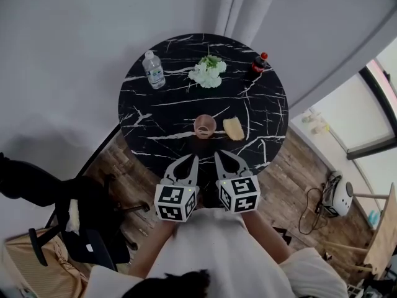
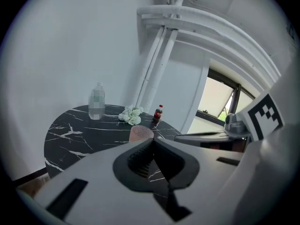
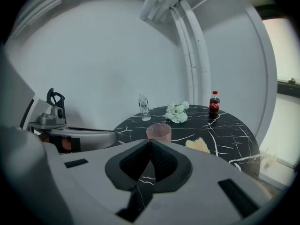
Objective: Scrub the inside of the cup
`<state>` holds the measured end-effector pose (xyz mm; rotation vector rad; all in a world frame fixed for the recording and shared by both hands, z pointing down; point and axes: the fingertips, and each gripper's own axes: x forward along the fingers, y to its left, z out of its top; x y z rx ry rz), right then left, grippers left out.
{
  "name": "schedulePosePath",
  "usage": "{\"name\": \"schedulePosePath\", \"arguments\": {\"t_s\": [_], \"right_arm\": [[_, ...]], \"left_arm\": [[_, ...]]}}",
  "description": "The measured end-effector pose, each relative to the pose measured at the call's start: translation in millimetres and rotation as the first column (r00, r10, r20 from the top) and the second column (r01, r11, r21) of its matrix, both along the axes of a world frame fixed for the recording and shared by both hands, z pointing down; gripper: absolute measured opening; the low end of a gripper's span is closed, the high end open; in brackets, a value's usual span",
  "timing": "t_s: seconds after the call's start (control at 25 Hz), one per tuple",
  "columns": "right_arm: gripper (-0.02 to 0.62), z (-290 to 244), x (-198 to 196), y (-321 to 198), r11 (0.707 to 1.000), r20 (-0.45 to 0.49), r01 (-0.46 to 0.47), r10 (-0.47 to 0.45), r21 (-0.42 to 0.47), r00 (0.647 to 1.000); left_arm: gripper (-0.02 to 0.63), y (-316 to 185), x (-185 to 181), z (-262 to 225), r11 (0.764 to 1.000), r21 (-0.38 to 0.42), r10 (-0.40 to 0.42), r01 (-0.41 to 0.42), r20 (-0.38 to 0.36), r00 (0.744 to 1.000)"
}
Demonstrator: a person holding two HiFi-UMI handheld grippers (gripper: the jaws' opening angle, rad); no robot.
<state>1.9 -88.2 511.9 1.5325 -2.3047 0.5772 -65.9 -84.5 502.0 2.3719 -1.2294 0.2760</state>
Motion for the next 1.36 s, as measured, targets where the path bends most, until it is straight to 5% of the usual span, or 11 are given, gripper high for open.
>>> {"name": "schedulePosePath", "arguments": {"t_s": [1.36], "right_arm": [[0.032,11,-6,33,1.0,-0.012,0.011,-0.011,-0.019,1.0]], "left_arm": [[0.009,26,36,17,0.992,-0.047,0.12,-0.117,0.062,0.991]]}}
